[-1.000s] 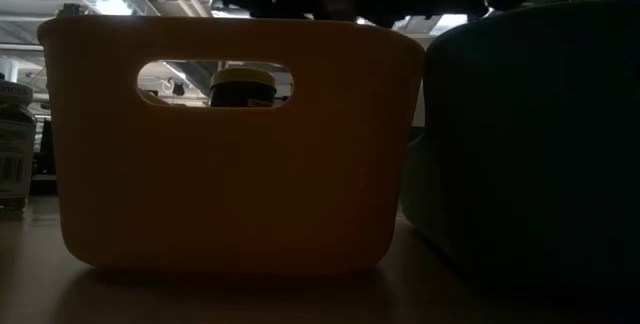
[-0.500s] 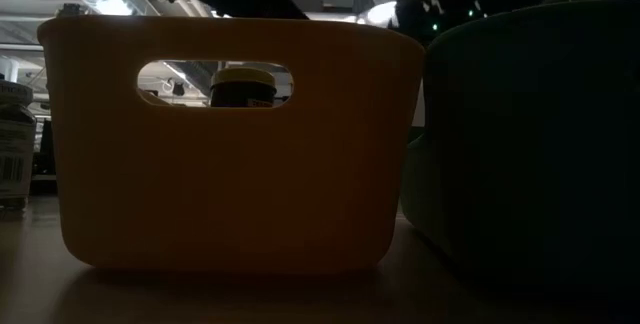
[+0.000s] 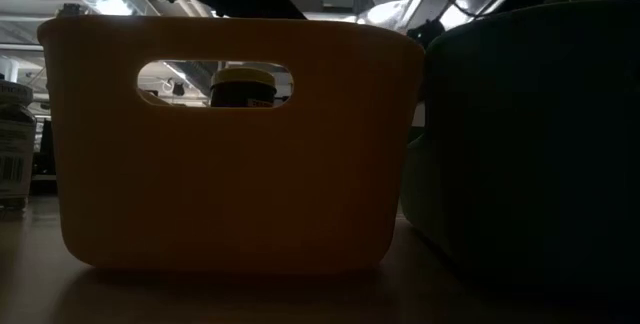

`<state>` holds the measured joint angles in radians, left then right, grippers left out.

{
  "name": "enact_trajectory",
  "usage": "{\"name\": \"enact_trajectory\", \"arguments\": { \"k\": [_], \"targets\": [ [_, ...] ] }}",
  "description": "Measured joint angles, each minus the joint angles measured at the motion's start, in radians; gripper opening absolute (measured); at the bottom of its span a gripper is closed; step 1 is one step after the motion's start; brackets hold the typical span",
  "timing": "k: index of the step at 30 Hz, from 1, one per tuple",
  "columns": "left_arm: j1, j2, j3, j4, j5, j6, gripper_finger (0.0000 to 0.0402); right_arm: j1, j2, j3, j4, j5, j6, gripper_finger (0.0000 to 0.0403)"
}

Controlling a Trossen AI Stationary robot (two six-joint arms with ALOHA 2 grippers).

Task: Sort spices by type
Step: Put the bottom red seasoning can into the black bin

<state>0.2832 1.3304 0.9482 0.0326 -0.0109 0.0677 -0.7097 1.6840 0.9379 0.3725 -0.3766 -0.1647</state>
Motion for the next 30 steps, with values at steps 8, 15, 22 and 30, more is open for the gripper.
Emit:
{"name": "enact_trajectory", "arguments": {
  "k": [8, 15, 22, 30],
  "targets": [
    [0.000, 0.000, 0.000, 0.000, 0.000, 0.001, 0.0244, 0.002, 0.072, 0.000, 0.038, 0.000, -0.061, 0.0189],
    [0.000, 0.000, 0.000, 0.000, 0.000, 0.000, 0.0244, 0.002, 0.127, 0.000, 0.056, -0.001, -0.080, 0.0189],
    [0.000, 0.000, 0.000, 0.000, 0.000, 0.000, 0.0244, 0.002, 0.158, 0.000, 0.058, -0.001, -0.080, 0.0189],
    [0.000, 0.000, 0.000, 0.000, 0.000, -0.001, 0.0244, 0.002, 0.158, 0.000, 0.022, 0.056, -0.081, 0.0189]
  ]
}}
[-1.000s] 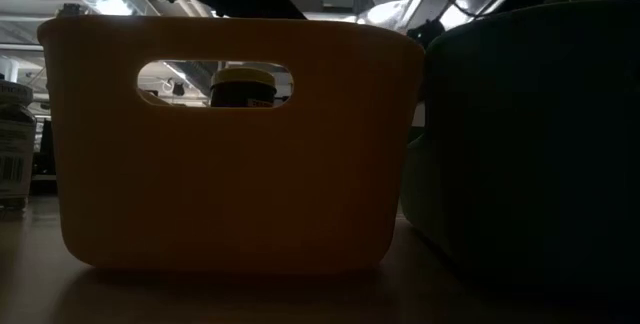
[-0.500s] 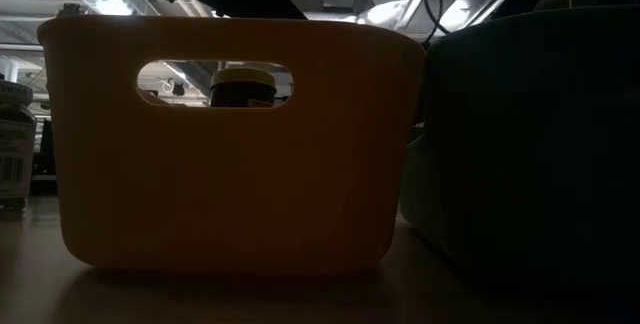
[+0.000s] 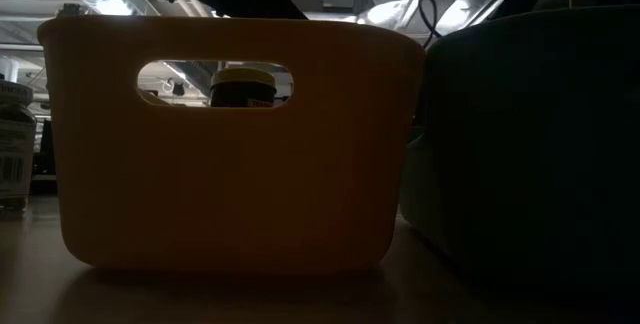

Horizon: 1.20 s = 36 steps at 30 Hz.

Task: Sort spices by type
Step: Put the bottom red seasoning can into the black bin

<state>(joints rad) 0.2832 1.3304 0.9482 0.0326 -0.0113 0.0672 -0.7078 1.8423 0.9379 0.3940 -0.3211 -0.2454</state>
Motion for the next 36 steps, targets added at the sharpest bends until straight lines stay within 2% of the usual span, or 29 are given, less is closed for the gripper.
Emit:
{"name": "enact_trajectory", "arguments": {
  "k": [13, 24, 32, 36],
  "targets": [
    [0.000, 0.000, 0.000, 0.000, 0.000, 0.000, 0.0244, 0.000, 0.000, 0.000, -0.032, 0.021, 0.000, 0.0190],
    [0.000, 0.000, 0.000, 0.000, 0.000, 0.000, 0.0244, 0.000, 0.001, -0.001, -0.070, 0.024, 0.001, 0.0251],
    [0.000, 0.000, 0.000, 0.000, 0.000, 0.000, 0.0244, 0.002, -0.007, 0.000, -0.086, 0.024, 0.003, 0.0259],
    [0.000, 0.000, 0.000, 0.000, 0.000, -0.001, 0.0244, 0.001, -0.037, -0.001, -0.118, 0.059, -0.002, 0.0259]
  ]
}}
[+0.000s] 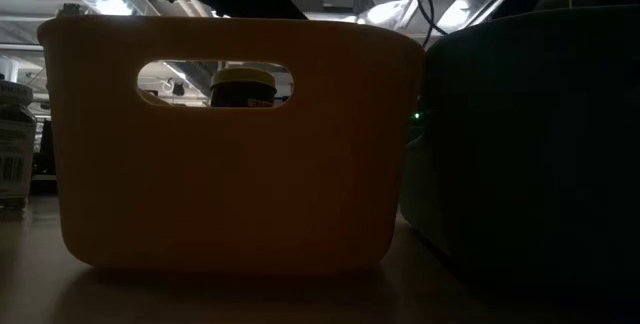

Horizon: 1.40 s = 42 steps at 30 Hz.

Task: Sort spices by type
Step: Put the bottom red seasoning can into the black bin, then put the red seasoning can into the black bin

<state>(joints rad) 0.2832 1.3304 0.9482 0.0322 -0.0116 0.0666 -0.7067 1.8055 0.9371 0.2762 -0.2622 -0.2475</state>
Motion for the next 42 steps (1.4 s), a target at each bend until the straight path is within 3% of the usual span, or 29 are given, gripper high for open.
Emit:
{"name": "enact_trajectory", "arguments": {
  "k": [14, 18, 22, 26, 34, 42],
  "targets": [
    [0.000, 0.000, 0.000, 0.000, 0.000, 0.000, 0.0244, -0.001, -0.186, 0.000, -0.246, 0.035, -0.032, 0.0260],
    [0.000, 0.000, 0.000, 0.000, 0.000, 0.000, 0.0244, -0.001, -0.278, 0.005, -0.403, 0.035, -0.104, 0.0260],
    [0.000, 0.000, 0.000, 0.000, 0.000, 0.000, 0.0244, -0.001, -0.335, 0.084, -0.681, 0.037, -0.212, 0.0260],
    [0.000, 0.000, 0.000, 0.000, 0.000, 0.000, 0.0244, -0.001, -0.335, 0.180, -0.906, 0.054, -0.292, 0.0260],
    [-0.002, 0.000, 0.000, -0.036, 0.000, 0.005, 0.0244, -0.001, -0.332, 0.240, -1.155, 0.108, -0.352, 0.0260],
    [-0.002, 0.000, 0.000, -0.083, 0.000, 0.009, 0.0244, -0.008, -0.330, 0.190, -1.208, 0.218, -0.440, 0.0260]
  ]
}}
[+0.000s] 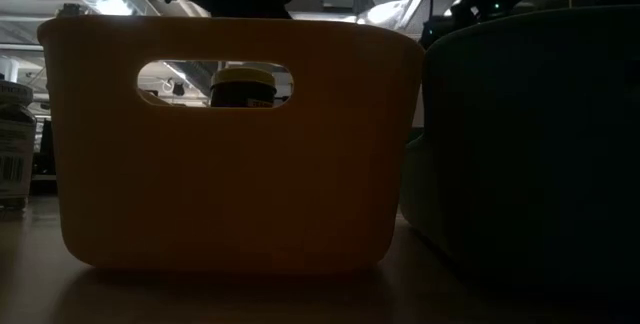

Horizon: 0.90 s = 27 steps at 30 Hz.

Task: Sort spices by type
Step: Put the red seasoning can into the black bin

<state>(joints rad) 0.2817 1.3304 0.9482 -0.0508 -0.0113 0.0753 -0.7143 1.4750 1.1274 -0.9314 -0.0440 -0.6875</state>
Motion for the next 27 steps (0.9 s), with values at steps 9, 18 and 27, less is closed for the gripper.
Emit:
{"name": "enact_trajectory", "arguments": {
  "k": [9, 18, 27],
  "targets": [
    [0.000, 0.000, 0.000, 0.001, 0.000, -0.005, 0.0244, 0.000, 0.000, -0.059, 0.065, -0.008, -0.030, 0.0260],
    [0.000, 0.000, 0.000, 0.001, 0.000, -0.008, 0.0244, 0.000, 0.017, -0.070, 0.089, -0.045, -0.034, 0.0260],
    [0.000, 0.000, 0.000, 0.001, 0.000, -0.008, 0.0244, 0.000, 0.137, -0.070, 0.124, -0.017, -0.058, 0.0260]
  ]
}}
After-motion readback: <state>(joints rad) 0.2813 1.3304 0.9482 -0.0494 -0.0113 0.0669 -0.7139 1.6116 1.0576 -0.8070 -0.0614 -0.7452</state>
